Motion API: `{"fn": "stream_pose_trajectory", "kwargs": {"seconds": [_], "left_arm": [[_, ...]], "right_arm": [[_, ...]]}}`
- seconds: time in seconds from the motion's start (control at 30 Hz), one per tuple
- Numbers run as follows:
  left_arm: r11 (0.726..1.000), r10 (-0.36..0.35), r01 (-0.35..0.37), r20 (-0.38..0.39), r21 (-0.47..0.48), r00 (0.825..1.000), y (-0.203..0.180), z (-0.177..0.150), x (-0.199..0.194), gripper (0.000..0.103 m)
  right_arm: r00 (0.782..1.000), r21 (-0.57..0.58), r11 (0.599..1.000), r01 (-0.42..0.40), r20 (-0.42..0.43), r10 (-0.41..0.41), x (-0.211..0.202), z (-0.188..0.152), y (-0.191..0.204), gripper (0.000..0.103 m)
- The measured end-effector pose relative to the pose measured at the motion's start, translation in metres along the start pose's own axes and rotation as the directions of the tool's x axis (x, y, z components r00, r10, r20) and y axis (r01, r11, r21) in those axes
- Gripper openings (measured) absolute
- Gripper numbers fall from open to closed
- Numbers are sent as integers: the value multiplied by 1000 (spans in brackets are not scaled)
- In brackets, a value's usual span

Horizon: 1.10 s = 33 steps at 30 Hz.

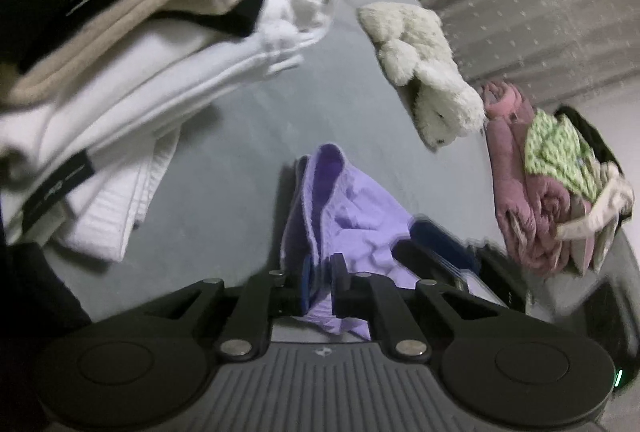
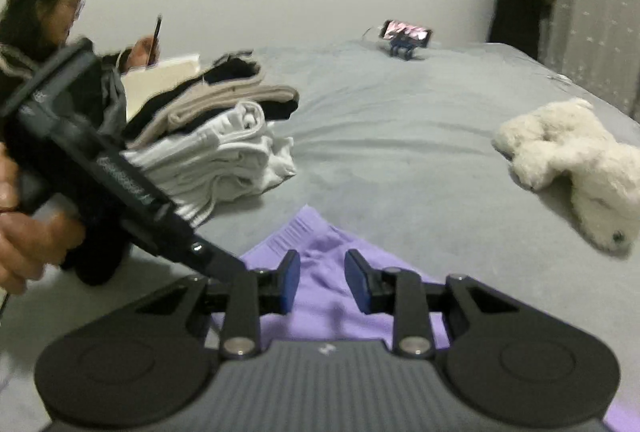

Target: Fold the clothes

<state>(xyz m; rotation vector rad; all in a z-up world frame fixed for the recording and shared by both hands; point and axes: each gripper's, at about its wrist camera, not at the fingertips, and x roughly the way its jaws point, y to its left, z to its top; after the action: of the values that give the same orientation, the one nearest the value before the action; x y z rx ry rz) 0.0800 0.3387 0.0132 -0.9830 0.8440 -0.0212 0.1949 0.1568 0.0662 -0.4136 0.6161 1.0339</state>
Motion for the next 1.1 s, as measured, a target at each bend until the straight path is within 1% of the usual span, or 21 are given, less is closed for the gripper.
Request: {"fn": "stream_pose_trajectory", "kwargs": {"seconds": [0.1, 0.17, 0.2, 0.27, 0.33, 0.4, 0.43, 0.47, 0.5, 0.6, 0.7, 0.77, 0.8, 0.83, 0.9, 0.97, 1.1], "left_arm": [[999, -6, 6, -12, 50, 1000, -3, -1, -1, 14], [997, -10, 11, -20, 81, 1000, -5, -2, -4, 20], [995, -13, 15, -22, 97, 1000, -6, -3, -5, 22], [990, -20, 24, -27, 142, 999, -9, -5, -6, 33], [982, -4, 13, -48, 188, 999, -12, -8, -3, 34], [976, 9, 3, -53, 220, 999, -13, -8, -3, 34], [973, 4, 9, -57, 230, 998, -14, -9, -3, 37], [970, 6, 9, -60, 241, 998, -15, -9, -3, 41], [968, 9, 7, -62, 252, 998, -15, -10, -3, 41], [956, 17, 2, -63, 292, 998, -19, -11, -5, 42], [945, 10, 14, -71, 327, 997, -24, -14, -9, 52], [939, -3, 24, -62, 344, 998, -28, -15, -12, 65], [936, -7, 28, -62, 350, 998, -29, -15, -13, 67], [934, -10, 32, -62, 357, 998, -30, -16, -14, 69], [921, -20, 39, -53, 389, 998, -34, -18, -18, 70], [907, -31, 50, -52, 417, 998, -37, -20, -18, 74], [889, -35, 59, -61, 455, 998, -40, -23, -14, 75]], "right_arm": [[997, -170, 985, -12, -72, 0, 24, 14, 7, 28], [994, -244, 969, -34, -112, 7, 39, 24, 10, 29], [991, -259, 964, -59, -131, 26, 44, 29, 10, 30], [979, -283, 948, -145, -177, 97, 55, 39, 7, 41], [960, -299, 929, -216, -237, 147, 68, 44, 8, 41], [938, -302, 914, -269, -296, 178, 78, 44, 8, 39], [934, -307, 912, -271, -313, 172, 81, 43, 8, 31], [930, -312, 910, -273, -329, 166, 85, 43, 8, 16], [928, -314, 910, -270, -337, 159, 86, 43, 7, 15], [943, -283, 923, -260, -280, 180, 67, 45, -1, 14], [951, -261, 934, -245, -253, 179, 51, 39, -7, 14], [950, -246, 942, -227, -267, 160, 54, 37, -9, 13], [949, -240, 944, -225, -272, 157, 56, 38, -9, 13], [949, -232, 946, -226, -270, 161, 55, 39, -8, 13], [951, -204, 948, -244, -240, 193, 46, 41, -6, 13], [954, -196, 950, -241, -230, 195, 39, 39, -5, 13], [948, -174, 957, -231, -261, 181, 34, 40, -5, 13]]}}
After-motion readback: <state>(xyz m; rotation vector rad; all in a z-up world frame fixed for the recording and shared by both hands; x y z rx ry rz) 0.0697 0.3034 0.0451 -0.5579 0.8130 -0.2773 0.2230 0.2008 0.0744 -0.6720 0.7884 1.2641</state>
